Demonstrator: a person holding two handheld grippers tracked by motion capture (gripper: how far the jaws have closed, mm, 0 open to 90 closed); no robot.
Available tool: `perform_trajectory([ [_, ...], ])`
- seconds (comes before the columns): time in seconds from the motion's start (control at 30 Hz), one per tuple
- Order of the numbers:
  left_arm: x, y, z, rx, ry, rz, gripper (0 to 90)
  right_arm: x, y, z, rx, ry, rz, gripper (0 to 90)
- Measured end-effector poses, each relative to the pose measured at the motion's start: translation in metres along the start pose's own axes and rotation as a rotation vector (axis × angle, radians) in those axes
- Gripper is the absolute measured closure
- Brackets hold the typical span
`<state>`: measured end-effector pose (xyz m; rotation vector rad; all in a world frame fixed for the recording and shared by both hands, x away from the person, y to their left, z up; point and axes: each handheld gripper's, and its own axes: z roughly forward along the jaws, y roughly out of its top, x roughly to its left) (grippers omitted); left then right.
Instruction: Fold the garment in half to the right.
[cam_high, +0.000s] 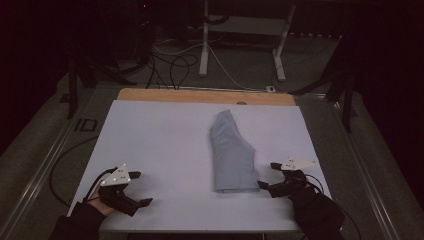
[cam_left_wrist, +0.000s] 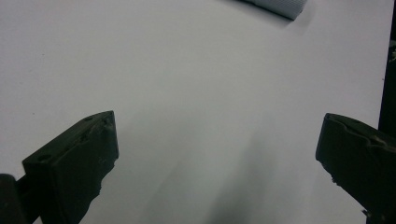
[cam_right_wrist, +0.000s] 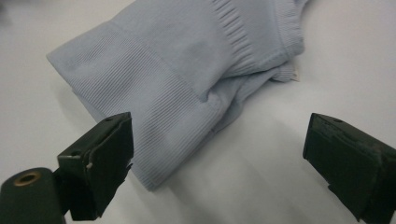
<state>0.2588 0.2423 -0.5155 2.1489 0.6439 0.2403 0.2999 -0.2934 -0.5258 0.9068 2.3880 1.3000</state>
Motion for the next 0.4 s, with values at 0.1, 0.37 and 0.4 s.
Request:
perform_trajectory([
  [0.1, -0.0006, -0.0005, -0.0001, -0.004, 0.000, 0.000, 0.3, -0.0004, -0.0006, -0.0011, 0.005, -0.009, 0.006, 8.8],
  [0.37, -0.0009, 0.0000, -0.0012, -0.013, 0.003, 0.002, 0.3, -0.0016, -0.0016, 0.0008, 0.008, -0.016, 0.012, 8.8],
  [0.4, -0.0009, 0.0000, -0.0012, -0.013, 0.003, 0.002, 0.3, -0.0012, -0.0016, 0.0007, 0.006, -0.017, 0.009, 8.8],
])
